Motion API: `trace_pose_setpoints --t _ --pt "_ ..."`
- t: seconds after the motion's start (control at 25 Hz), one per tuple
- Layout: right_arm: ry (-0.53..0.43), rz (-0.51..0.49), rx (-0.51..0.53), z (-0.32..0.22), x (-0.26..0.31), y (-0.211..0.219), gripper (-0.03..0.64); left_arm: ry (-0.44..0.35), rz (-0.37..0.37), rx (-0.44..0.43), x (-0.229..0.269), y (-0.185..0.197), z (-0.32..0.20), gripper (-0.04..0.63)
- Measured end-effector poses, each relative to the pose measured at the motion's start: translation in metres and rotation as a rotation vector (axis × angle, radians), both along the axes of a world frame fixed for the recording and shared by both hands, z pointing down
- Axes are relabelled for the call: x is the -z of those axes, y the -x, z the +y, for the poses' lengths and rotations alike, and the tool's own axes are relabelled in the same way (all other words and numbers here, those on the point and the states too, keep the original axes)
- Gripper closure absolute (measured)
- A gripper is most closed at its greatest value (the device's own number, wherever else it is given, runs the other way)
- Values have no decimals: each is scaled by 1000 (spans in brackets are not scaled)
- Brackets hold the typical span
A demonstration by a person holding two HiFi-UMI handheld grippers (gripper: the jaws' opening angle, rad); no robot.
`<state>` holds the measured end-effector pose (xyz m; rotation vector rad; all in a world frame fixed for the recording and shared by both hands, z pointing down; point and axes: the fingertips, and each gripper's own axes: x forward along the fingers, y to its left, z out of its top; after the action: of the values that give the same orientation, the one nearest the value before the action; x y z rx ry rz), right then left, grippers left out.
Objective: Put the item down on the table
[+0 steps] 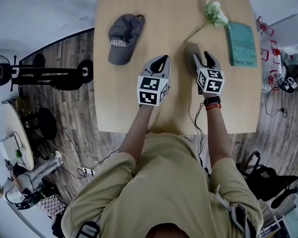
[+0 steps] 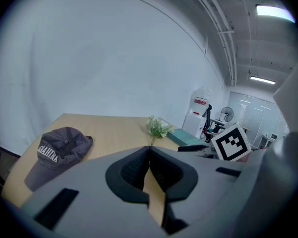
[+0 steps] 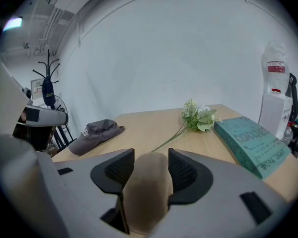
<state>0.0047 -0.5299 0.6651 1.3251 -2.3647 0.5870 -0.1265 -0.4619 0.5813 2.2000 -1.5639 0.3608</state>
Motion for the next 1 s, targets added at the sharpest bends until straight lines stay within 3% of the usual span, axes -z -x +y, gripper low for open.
trace_pose_setpoints --t 0.44,1.0 --pt "-88 -84 -24 55 82 -11 408 -66 -15 16 40 -8 52 571" --pt "-134 -138 -3 149 156 -17 461 -169 -21 88 98 -3 133 571"
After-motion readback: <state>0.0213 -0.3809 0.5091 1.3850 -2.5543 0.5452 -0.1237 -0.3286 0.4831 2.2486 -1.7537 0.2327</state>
